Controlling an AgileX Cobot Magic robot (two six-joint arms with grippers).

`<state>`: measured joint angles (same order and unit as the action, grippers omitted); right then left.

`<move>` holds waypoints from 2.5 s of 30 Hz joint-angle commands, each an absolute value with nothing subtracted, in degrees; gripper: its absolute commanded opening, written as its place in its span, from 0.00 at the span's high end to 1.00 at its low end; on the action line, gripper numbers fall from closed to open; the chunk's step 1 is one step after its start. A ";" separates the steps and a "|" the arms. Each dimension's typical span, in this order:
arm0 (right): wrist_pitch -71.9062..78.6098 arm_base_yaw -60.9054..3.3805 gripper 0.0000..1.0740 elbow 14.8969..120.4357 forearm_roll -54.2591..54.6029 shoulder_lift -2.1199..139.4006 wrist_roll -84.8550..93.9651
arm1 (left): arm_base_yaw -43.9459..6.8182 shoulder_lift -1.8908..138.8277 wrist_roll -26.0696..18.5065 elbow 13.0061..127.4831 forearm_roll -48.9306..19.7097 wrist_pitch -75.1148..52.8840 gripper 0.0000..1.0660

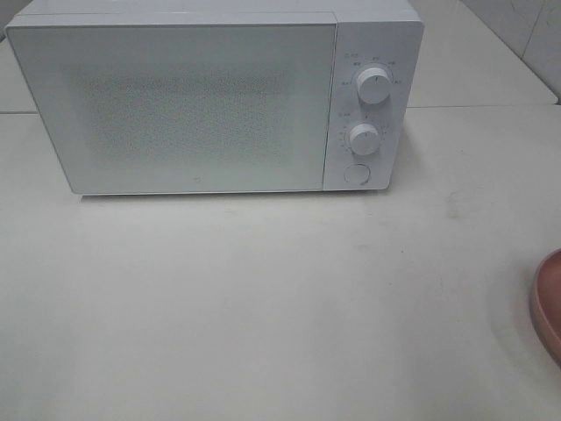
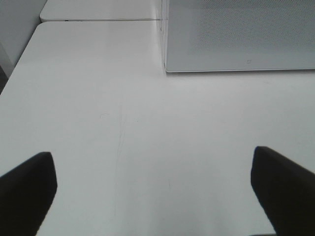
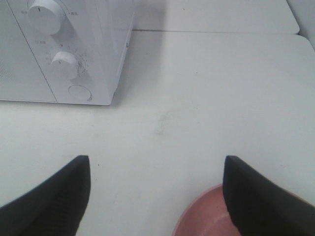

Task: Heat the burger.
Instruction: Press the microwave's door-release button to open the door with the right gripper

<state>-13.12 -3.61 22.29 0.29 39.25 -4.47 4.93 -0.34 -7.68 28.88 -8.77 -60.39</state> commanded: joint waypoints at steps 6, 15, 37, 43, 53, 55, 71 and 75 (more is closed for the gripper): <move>0.57 -3.72 0.32 22.12 0.40 49.50 -4.47 | 5.04 -1.72 -7.22 28.65 -8.59 -59.59 0.06; 17.59 -3.72 0.32 22.12 0.40 61.71 -5.16 | 5.04 -1.72 -7.22 28.65 -8.59 -59.59 0.06; 51.97 -16.16 0.32 22.12 19.02 88.98 11.34 | 5.04 -1.72 -7.22 28.65 -8.59 -59.59 0.06; 59.93 -23.61 0.32 22.12 27.33 93.28 14.67 | 5.04 -1.72 -7.22 28.65 -8.59 -59.59 0.06; 66.75 -34.15 0.32 22.17 34.84 98.38 14.73 | 5.04 -1.72 -7.22 28.65 -8.59 -59.59 0.06; 67.04 -34.89 0.32 22.17 35.35 98.95 14.73 | 5.04 -1.72 -7.22 28.65 -8.59 -59.59 0.06; 69.79 -41.02 0.32 22.17 37.87 102.22 11.57 | 5.04 -1.66 -7.22 28.65 -8.59 -59.59 0.06; 69.79 -41.02 0.32 22.17 37.87 102.22 5.96 | 5.04 -1.66 -7.22 28.65 -8.59 -59.59 0.06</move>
